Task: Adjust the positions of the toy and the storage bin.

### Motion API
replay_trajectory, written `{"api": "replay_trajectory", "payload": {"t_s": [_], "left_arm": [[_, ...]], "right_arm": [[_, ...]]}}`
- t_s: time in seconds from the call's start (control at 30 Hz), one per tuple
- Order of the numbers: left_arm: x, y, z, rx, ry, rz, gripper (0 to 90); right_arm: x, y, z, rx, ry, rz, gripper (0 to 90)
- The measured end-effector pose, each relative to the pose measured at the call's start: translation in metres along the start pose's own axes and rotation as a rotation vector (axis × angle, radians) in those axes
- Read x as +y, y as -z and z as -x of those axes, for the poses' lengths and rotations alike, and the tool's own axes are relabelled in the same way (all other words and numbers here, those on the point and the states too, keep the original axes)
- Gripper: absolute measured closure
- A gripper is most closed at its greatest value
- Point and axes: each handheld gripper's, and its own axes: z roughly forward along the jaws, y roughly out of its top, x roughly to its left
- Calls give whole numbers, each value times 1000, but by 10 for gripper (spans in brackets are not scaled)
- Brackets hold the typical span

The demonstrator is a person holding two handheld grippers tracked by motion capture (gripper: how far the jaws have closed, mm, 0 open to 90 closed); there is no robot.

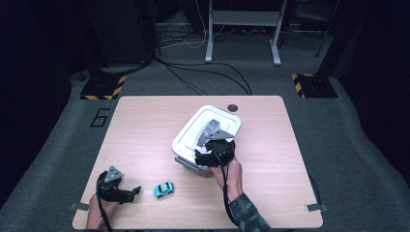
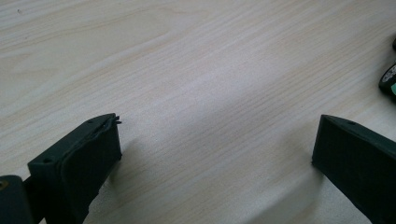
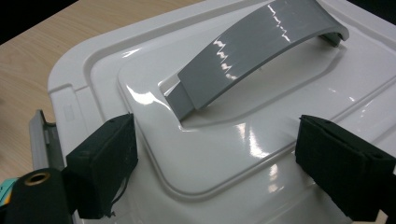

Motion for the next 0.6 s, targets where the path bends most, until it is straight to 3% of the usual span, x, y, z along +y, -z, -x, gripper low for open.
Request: {"api": "replay_trajectory", "payload": {"t_s": [0.43, 0.6], "left_arm": [[0, 0, 0, -4, -1, -7, 6], [0, 0, 0, -1, 0, 0, 6]], "right_arm": [[1, 0, -4, 7, -2, -4, 116], [3, 10, 1, -4, 31, 40, 105]]}}
